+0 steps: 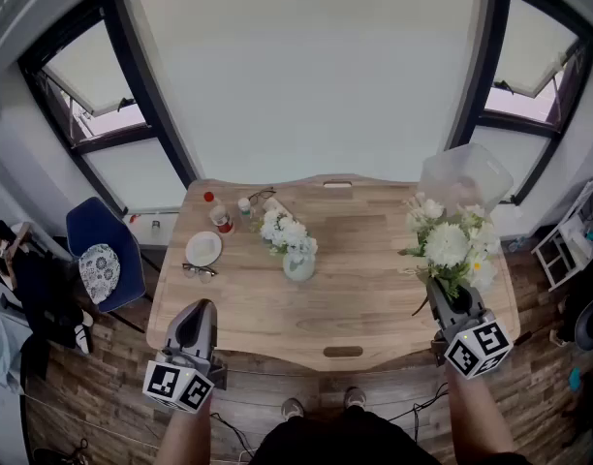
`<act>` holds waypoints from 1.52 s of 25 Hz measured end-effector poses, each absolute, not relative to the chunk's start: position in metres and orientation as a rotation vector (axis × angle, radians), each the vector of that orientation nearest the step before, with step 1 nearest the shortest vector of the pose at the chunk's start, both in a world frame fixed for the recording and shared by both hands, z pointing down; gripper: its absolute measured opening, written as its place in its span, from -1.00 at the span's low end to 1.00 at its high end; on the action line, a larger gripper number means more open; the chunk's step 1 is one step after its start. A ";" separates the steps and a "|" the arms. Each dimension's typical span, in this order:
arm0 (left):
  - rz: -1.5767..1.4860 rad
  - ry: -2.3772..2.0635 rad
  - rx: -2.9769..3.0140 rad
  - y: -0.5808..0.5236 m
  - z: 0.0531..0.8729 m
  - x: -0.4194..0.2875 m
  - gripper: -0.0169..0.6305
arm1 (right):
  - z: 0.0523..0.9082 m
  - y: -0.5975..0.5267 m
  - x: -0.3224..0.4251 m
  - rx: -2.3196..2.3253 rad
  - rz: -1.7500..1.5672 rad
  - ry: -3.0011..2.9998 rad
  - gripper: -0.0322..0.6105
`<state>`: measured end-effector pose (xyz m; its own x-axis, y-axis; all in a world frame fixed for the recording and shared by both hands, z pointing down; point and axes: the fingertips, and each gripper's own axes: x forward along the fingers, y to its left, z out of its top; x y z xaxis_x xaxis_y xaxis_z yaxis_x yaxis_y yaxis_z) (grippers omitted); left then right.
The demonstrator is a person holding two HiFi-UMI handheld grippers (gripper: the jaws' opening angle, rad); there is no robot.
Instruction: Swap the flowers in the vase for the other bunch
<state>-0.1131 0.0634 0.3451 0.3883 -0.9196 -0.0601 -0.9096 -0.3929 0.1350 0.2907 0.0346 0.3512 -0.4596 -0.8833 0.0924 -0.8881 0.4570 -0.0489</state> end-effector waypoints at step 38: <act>-0.036 -1.492 2.613 -0.053 0.405 -0.085 -0.38 | 0.360 -0.067 0.252 1.608 0.207 -2.678 -0.66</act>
